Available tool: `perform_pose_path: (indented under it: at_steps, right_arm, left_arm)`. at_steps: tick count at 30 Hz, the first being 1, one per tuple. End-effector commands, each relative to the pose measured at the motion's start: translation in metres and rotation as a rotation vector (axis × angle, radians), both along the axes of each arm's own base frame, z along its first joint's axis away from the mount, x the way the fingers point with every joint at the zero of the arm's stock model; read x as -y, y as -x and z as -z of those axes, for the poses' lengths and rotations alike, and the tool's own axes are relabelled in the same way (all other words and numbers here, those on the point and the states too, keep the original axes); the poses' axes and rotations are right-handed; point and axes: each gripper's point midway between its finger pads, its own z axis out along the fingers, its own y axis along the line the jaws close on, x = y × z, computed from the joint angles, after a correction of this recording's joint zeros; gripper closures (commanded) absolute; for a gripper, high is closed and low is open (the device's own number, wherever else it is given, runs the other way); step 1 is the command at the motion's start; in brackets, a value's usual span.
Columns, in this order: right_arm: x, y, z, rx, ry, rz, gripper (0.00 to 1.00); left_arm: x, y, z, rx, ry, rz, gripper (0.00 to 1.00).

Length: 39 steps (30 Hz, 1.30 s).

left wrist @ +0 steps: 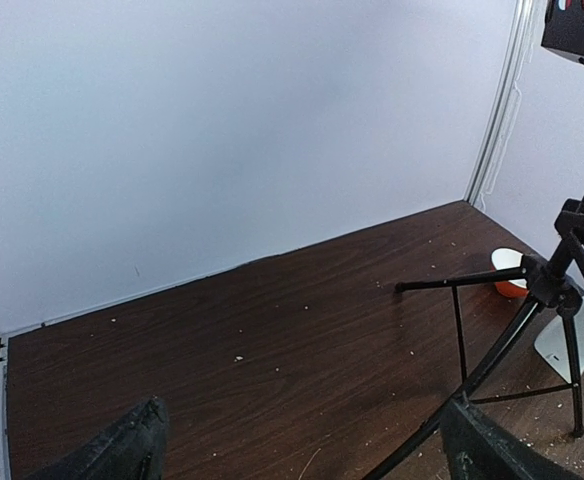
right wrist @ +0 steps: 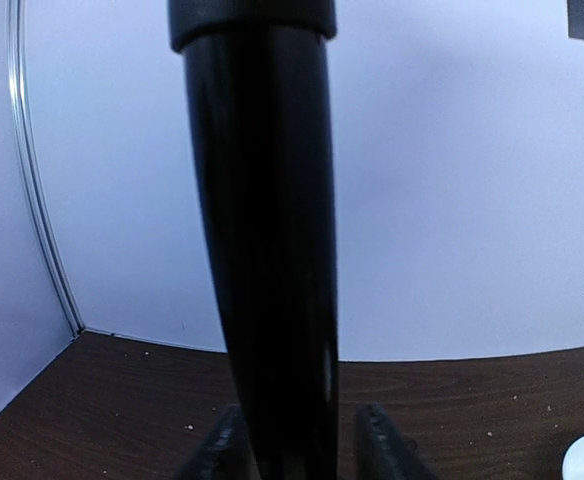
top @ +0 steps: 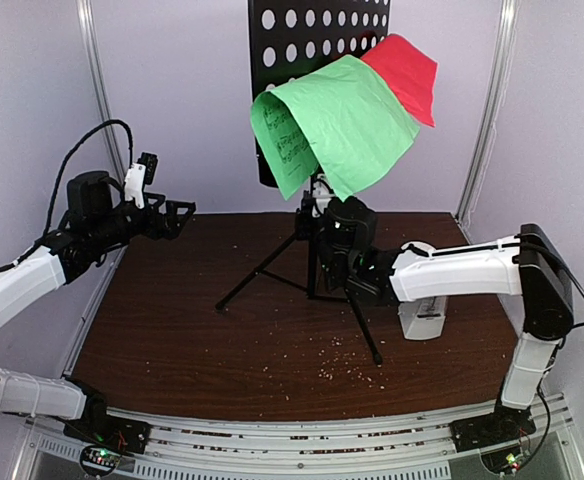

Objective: Pack up the instrument practice props

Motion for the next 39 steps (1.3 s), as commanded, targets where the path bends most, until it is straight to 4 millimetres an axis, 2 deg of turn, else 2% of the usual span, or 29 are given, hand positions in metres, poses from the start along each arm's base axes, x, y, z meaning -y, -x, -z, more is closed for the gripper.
perform_pose_path:
  at_steps: [1,3,5,12,15,17,24,29,34,39]
  right_arm:
    - [-0.001,0.015,-0.022,0.04,-0.078,-0.118,0.36]
    - [0.001,0.021,-0.02,0.038,-0.071,-0.168,0.24]
    - [0.007,0.025,-0.016,0.037,-0.069,-0.224,0.19]
    - [0.014,0.033,-0.011,0.055,-0.14,-0.602,0.12]
    - [0.023,0.03,-0.016,0.074,-0.21,-0.728,0.14]
    - [0.028,0.029,-0.025,0.103,-0.239,-0.814,0.16]
    - [0.0,0.029,-0.042,0.105,-0.14,-0.999,0.18]
    - [-0.01,0.02,-0.045,0.101,-0.12,-1.017,0.21]
    - [-0.02,0.011,-0.051,0.104,-0.137,-1.041,0.37]
    - [-0.025,-0.002,-0.053,0.108,-0.152,-1.022,0.35]
  left_arm:
    - [-0.003,-0.004,-0.007,0.032,0.015,-0.013,0.02]
    - [-0.003,-0.004,-0.007,0.03,0.015,-0.012,0.02]
    - [-0.003,-0.004,-0.006,0.029,0.015,-0.011,0.02]
    - [-0.001,-0.003,-0.006,0.025,0.022,-0.001,0.02]
    - [0.0,-0.004,-0.005,0.021,0.021,0.002,0.02]
    - [-0.001,-0.004,-0.005,0.02,0.021,0.002,0.02]
    - [0.0,-0.005,-0.002,0.009,0.018,0.004,0.02]
    - [0.001,-0.006,0.0,0.004,0.017,0.006,0.02]
    - [0.001,-0.006,0.0,-0.001,0.016,0.006,0.02]
    - [0.001,-0.007,0.001,-0.005,0.014,0.007,0.02]
